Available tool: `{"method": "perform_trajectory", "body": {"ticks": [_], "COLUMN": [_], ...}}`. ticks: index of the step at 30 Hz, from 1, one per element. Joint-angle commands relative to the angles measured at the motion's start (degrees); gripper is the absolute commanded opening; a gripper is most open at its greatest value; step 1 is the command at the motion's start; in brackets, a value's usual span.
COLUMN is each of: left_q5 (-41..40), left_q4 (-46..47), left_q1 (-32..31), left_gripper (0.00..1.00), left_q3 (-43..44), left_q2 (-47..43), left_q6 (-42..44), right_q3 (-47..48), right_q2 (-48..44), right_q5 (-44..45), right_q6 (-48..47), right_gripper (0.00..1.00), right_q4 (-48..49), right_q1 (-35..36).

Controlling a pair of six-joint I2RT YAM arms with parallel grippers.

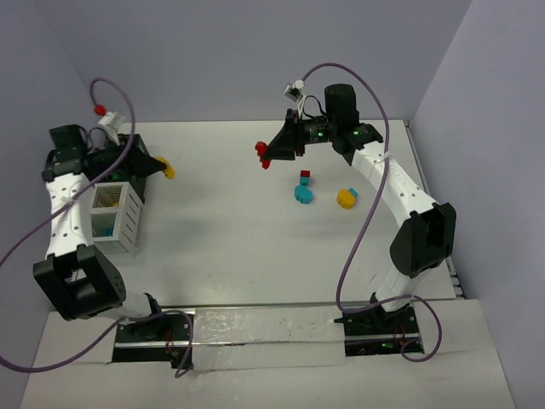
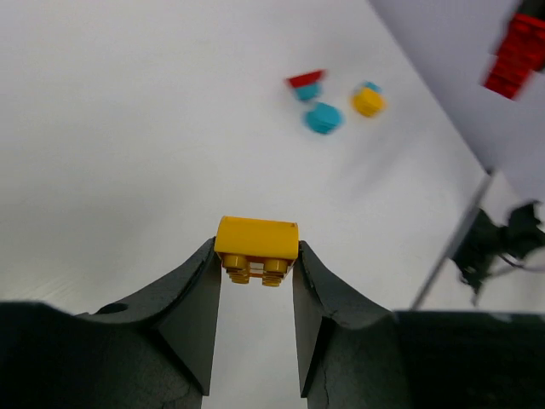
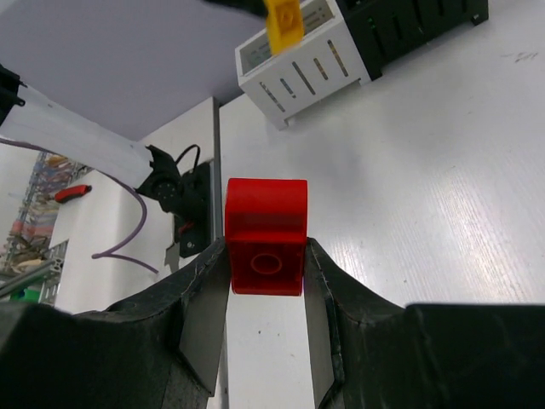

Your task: Sort the legos into containers by color

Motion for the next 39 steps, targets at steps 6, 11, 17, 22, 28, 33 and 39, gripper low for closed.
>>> {"method": "perform_trajectory", "body": {"ticks": [6, 11, 17, 22, 28, 33, 39], "left_q5": [-18.37, -21.67, -23.57, -24.58, -26.15, -26.06, -26.5], "left_q4": [0.5, 2.04, 3.41, 0.75, 1.69, 1.8, -0.74], "left_q1": [15.93, 18.24, 19.71, 20.41, 20.52, 20.54, 20.45], "left_gripper": [0.0, 0.0, 0.0, 0.03, 0.16, 0.34, 0.63], "left_q3": [3.59, 4.54, 5.02, 5.95, 2.51, 0.91, 2.72], "left_q2": [-0.09, 2.41, 3.92, 6.25, 6.53, 6.93, 9.26], "left_q6": [10.28, 10.46, 13.92, 16.88, 18.66, 19.89, 19.9], "right_q3": [3.88, 3.66, 3.01, 2.59, 2.04, 2.7, 2.41], "right_q2": [-1.36, -1.31, -1.34, -1.31, -1.24, -0.74, -0.98], "right_q5": [1.65, 2.13, 2.2, 2.36, 2.36, 2.12, 2.96], "right_q6": [-8.7, -11.42, -13.81, -15.43, -15.63, -15.12, -12.24], "right_gripper": [0.0, 0.0, 0.0, 0.0, 0.0, 0.0, 0.0], "right_q4": [-7.54, -9.8, -11.96, -13.07, -13.03, -12.76, -9.13], "right_q1": [0.51, 0.51, 0.43, 0.51, 0.52, 0.51, 0.85]}}
